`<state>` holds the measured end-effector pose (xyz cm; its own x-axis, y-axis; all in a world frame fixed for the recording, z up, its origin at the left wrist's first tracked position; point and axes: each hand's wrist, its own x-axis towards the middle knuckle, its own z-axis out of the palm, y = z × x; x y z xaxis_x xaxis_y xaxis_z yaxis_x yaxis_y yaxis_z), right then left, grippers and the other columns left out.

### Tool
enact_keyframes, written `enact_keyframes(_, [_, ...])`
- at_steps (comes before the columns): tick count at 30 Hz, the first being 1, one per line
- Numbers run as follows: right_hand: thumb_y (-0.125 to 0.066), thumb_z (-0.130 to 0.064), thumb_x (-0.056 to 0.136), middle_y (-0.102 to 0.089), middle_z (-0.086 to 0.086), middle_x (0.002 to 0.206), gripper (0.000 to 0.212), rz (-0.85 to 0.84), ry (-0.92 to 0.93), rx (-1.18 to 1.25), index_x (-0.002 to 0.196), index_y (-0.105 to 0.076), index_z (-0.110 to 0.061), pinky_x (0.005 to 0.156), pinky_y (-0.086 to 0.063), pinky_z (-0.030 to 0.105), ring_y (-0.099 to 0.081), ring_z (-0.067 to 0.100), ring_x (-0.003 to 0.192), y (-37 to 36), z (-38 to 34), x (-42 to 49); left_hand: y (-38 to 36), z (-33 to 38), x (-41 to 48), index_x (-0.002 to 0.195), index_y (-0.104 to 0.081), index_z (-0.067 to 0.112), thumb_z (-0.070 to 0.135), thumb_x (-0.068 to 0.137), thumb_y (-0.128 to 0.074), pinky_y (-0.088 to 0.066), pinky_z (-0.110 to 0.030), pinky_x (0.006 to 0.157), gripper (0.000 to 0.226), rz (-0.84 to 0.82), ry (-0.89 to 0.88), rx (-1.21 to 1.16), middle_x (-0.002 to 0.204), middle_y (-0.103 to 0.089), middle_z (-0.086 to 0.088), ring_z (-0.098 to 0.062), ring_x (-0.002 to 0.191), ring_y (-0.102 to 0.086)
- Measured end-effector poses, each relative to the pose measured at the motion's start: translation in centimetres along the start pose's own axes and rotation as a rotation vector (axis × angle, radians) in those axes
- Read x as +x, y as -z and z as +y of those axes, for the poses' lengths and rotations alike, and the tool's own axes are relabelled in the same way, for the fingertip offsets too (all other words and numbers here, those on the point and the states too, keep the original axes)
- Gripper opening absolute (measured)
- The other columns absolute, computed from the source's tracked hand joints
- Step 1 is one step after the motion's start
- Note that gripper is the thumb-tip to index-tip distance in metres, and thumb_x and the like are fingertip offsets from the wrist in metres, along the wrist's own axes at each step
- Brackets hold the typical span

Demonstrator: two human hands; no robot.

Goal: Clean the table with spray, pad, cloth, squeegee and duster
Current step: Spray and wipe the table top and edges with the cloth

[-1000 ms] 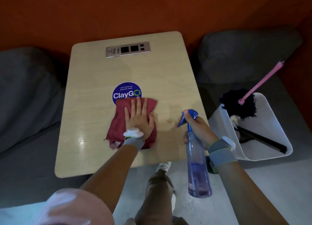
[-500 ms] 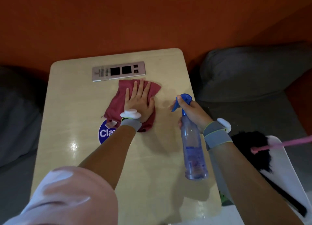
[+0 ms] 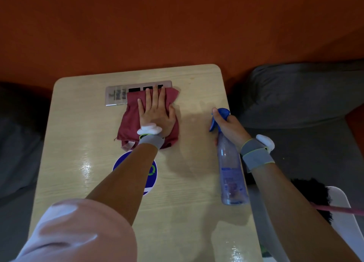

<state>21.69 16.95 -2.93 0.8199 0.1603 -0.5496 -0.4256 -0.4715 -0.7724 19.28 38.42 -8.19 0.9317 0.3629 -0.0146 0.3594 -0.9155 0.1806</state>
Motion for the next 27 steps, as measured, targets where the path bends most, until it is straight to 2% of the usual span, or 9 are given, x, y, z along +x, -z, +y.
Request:
enact_keyframes(3, [-0.045, -0.068, 0.088, -0.051, 0.018, 0.068, 0.061, -0.020, -0.020, -0.062, 0.076, -0.054, -0.009, 0.074, -0.051, 0.047, -0.057, 0.031, 0.063, 0.3, -0.1, -0.1, 0.0, 0.0, 0.0, 0.152, -0.015, 0.023, 0.042, 0.094, -0.026, 0.000, -0.049, 0.119, 0.063, 0.003, 0.003, 0.001, 0.161, -0.008, 0.002, -0.022, 0.148, -0.002])
enact_keyframes(7, [-0.045, -0.058, 0.094, -0.049, 0.012, 0.066, 0.054, -0.033, -0.022, -0.071, 0.085, -0.060, -0.008, 0.064, -0.045, 0.030, -0.055, 0.023, 0.061, 0.7, 0.6, -0.7, 0.1, 0.2, 0.1, 0.152, -0.014, 0.024, 0.042, 0.094, -0.026, 0.001, -0.049, 0.119, 0.063, -0.003, 0.000, -0.007, 0.161, -0.008, 0.002, -0.022, 0.148, -0.001])
enact_keyframes(9, [-0.046, -0.055, 0.095, -0.045, 0.005, 0.059, 0.050, -0.017, -0.030, -0.095, 0.078, -0.056, -0.009, 0.058, -0.039, 0.026, -0.050, 0.016, 0.057, 0.7, 1.1, -1.2, 0.1, 0.2, 0.1, 0.152, -0.014, 0.024, 0.042, 0.094, -0.026, 0.000, -0.049, 0.119, 0.063, -0.004, 0.002, -0.007, 0.161, -0.008, 0.002, -0.022, 0.148, -0.002])
enact_keyframes(13, [-0.049, -0.063, 0.090, -0.050, 0.013, 0.067, 0.056, -0.018, -0.022, -0.032, 0.077, -0.060, -0.009, 0.068, -0.042, 0.032, -0.056, 0.022, 0.064, 0.6, 2.1, -2.1, 0.1, 0.1, 0.1, 0.152, -0.016, 0.024, 0.042, 0.092, -0.029, -0.001, -0.050, 0.118, 0.064, 0.005, 0.000, -0.021, 0.160, -0.010, 0.002, -0.023, 0.148, -0.004])
enact_keyframes(15, [-0.049, -0.072, 0.082, -0.052, 0.014, 0.062, 0.068, -0.044, -0.035, -0.007, 0.074, -0.060, -0.005, 0.064, -0.046, 0.037, -0.057, 0.024, 0.054, 0.4, 2.6, -2.6, 0.1, 0.1, 0.0, 0.152, -0.014, 0.025, 0.043, 0.091, -0.025, -0.001, -0.050, 0.118, 0.065, 0.000, -0.005, -0.011, 0.160, -0.009, 0.003, -0.022, 0.148, -0.003])
enact_keyframes(17, [-0.048, -0.064, 0.089, -0.053, 0.007, 0.049, 0.065, -0.091, -0.059, 0.040, 0.070, -0.056, -0.002, 0.050, -0.047, 0.031, -0.054, 0.022, 0.040, 0.3, 2.8, -3.4, 0.1, 0.1, 0.1, 0.152, -0.013, 0.025, 0.043, 0.091, -0.024, -0.002, -0.050, 0.118, 0.065, -0.002, -0.006, -0.009, 0.160, -0.009, 0.003, -0.022, 0.148, -0.003])
enact_keyframes(19, [-0.047, -0.053, 0.096, -0.053, 0.004, 0.049, 0.062, -0.129, -0.075, 0.049, 0.079, -0.059, 0.005, 0.042, -0.045, 0.025, -0.054, 0.020, 0.035, 0.0, 3.0, -4.4, 0.1, 0.1, 0.1, 0.152, -0.014, 0.024, 0.043, 0.091, -0.025, -0.002, -0.050, 0.118, 0.065, -0.005, -0.005, -0.009, 0.160, -0.009, 0.003, -0.023, 0.148, -0.003])
enact_keyframes(22, [-0.045, -0.048, 0.098, -0.053, 0.010, 0.058, 0.066, -0.125, -0.058, 0.048, 0.095, -0.059, 0.016, 0.042, -0.044, 0.021, -0.054, 0.019, 0.039, -0.3, 3.4, -5.6, 0.0, 0.1, 0.0, 0.153, -0.013, 0.024, 0.043, 0.093, -0.026, -0.001, -0.050, 0.118, 0.064, -0.008, -0.014, -0.002, 0.161, -0.007, 0.003, -0.023, 0.148, -0.002])
enact_keyframes(27, [-0.046, -0.049, 0.097, -0.053, 0.011, 0.056, 0.064, -0.125, -0.075, 0.091, 0.092, -0.059, 0.013, 0.042, -0.045, 0.026, -0.054, 0.021, 0.037, -0.8, 3.7, -6.1, 0.3, 1.3, -0.9, 0.153, -0.013, 0.021, 0.041, 0.091, -0.023, -0.004, -0.050, 0.118, 0.066, -0.017, 0.066, -0.013, 0.160, -0.008, -0.003, -0.026, 0.147, -0.006])
